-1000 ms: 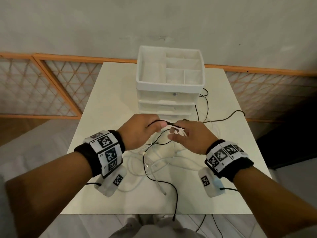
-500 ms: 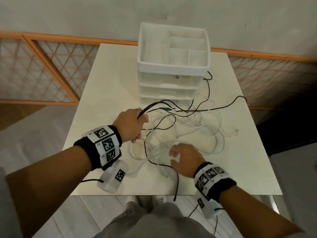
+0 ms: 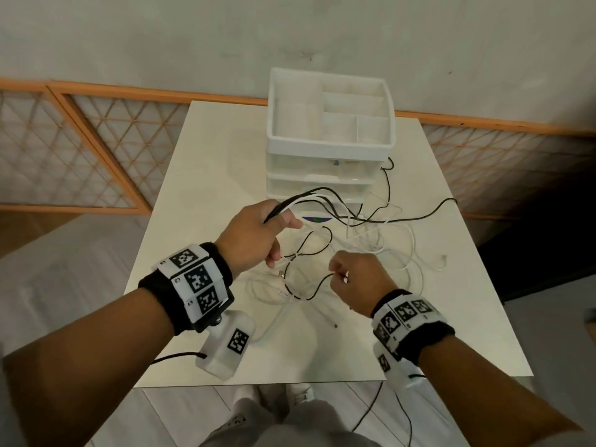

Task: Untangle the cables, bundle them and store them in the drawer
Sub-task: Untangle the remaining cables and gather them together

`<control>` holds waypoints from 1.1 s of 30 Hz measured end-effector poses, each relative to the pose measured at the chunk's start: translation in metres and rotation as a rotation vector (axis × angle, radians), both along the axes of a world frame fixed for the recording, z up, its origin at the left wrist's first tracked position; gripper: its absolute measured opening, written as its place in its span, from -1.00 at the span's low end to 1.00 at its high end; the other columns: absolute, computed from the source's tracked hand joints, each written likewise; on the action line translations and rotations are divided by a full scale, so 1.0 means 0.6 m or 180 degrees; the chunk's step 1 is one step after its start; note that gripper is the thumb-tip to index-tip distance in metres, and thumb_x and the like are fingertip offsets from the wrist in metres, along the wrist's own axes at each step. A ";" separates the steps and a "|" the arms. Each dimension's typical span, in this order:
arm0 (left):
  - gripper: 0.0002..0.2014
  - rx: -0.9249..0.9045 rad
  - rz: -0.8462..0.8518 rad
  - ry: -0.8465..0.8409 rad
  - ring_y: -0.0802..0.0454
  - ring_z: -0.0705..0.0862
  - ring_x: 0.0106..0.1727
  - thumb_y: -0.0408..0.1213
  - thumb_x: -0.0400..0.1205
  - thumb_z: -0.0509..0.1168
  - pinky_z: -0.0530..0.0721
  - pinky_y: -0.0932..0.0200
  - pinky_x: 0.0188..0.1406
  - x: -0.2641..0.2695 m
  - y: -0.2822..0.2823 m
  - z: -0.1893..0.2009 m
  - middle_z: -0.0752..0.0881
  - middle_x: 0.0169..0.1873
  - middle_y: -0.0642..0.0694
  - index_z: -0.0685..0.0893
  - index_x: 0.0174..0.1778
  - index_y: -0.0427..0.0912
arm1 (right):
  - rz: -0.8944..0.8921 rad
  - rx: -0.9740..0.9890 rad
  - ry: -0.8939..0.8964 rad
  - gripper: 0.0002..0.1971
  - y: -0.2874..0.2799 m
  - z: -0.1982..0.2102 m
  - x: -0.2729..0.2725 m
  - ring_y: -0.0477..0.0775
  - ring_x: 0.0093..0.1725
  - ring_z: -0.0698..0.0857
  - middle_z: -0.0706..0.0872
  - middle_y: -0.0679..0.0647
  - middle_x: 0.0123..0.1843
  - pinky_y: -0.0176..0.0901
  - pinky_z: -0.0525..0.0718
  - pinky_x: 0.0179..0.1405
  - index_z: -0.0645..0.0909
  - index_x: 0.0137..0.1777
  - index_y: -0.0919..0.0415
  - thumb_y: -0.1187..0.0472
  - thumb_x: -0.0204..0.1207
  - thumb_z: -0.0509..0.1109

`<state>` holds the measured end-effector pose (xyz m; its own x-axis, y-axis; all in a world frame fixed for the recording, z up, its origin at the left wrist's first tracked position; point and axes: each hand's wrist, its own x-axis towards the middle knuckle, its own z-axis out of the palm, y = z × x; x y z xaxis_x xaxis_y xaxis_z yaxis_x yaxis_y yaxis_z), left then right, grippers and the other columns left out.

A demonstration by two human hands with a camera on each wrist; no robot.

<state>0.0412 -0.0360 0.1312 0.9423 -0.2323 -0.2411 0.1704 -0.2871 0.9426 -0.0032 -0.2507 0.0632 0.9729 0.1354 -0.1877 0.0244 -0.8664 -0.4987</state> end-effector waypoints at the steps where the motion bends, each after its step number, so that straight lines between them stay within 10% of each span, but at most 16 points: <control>1: -0.83 -0.0058 -0.0058 -0.0049 0.02 0.58 -0.58 -0.24 0.78 0.17 0.63 0.11 -0.55 0.000 -0.004 0.004 0.81 0.10 0.04 0.65 -0.02 -0.16 | 0.0143 0.0133 -0.0305 -0.87 0.006 0.023 0.010 -0.01 -0.28 0.62 0.78 0.04 -0.19 -0.14 0.66 -0.14 0.73 0.02 0.16 0.27 0.50 0.42; 8: -0.83 -0.0442 -0.0359 0.0171 0.01 0.54 -0.57 -0.23 0.81 0.11 0.58 0.16 -0.61 0.001 -0.033 -0.006 0.76 -0.22 -0.17 0.54 -0.01 -0.20 | 0.0115 0.0415 -0.2123 -0.92 0.037 0.196 0.058 -0.06 -0.29 0.58 0.70 0.04 -0.28 -0.24 0.54 -0.18 0.80 -0.17 0.18 0.31 0.52 0.49; 14: -0.80 -0.0329 -0.0302 0.0419 -0.06 0.59 -0.51 -0.31 0.81 0.08 0.59 0.14 -0.59 0.014 -0.014 -0.052 0.62 -0.34 -0.19 0.48 -0.09 -0.27 | -0.1403 0.0640 -0.2666 -0.89 -0.069 0.252 0.092 0.11 -0.21 0.76 0.77 0.05 -0.13 0.02 0.76 -0.07 0.75 -0.05 -0.01 0.09 0.60 0.38; 20: -0.80 -0.0392 -0.0245 0.0154 -0.18 0.69 -0.50 -0.33 0.81 0.11 0.67 0.07 -0.51 0.055 -0.044 0.016 0.65 -0.41 -0.23 0.51 -0.10 -0.31 | -0.1024 0.0210 -0.1756 -0.59 -0.078 0.196 0.082 -0.06 -0.40 0.66 0.55 0.10 0.39 -0.20 0.65 0.05 0.69 0.31 0.06 0.31 0.45 0.47; 24: -0.80 -0.0367 -0.0390 -0.0096 -0.22 0.72 -0.46 -0.34 0.80 0.12 0.69 0.10 -0.49 0.079 -0.085 0.088 0.71 -0.41 -0.24 0.57 -0.05 -0.34 | 0.0182 0.0591 -0.1771 -0.58 -0.006 0.173 0.076 -0.43 -0.30 0.47 0.53 0.01 0.06 -0.48 0.47 -0.21 0.72 0.21 0.07 0.26 0.31 0.48; 27: -0.82 -0.0421 -0.0402 -0.0127 -0.16 0.67 -0.48 -0.35 0.79 0.13 0.64 0.14 -0.56 0.087 -0.098 0.101 0.68 -0.39 -0.24 0.57 -0.03 -0.35 | -0.0123 0.0564 -0.2040 -0.96 -0.015 0.193 0.097 -0.33 -0.37 0.44 0.51 -0.07 -0.30 -0.47 0.33 -0.32 0.81 -0.14 0.08 0.18 0.44 0.55; 33: -0.79 0.0388 -0.0317 0.0103 -0.08 0.58 -0.48 -0.31 0.78 0.13 0.58 0.11 -0.57 0.075 -0.075 0.010 0.66 -0.42 -0.12 0.56 -0.11 -0.31 | -0.0947 0.0930 -0.1585 -0.70 -0.130 0.270 0.144 -0.30 -0.36 0.68 0.82 -0.12 -0.30 -0.60 0.46 -0.33 0.85 -0.17 -0.08 -0.22 0.54 0.41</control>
<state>0.0865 -0.0810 0.1371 0.9073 -0.2914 -0.3031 0.1652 -0.4160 0.8942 0.0833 -0.3288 0.2254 0.9378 -0.1762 0.2993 0.0933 -0.7022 -0.7058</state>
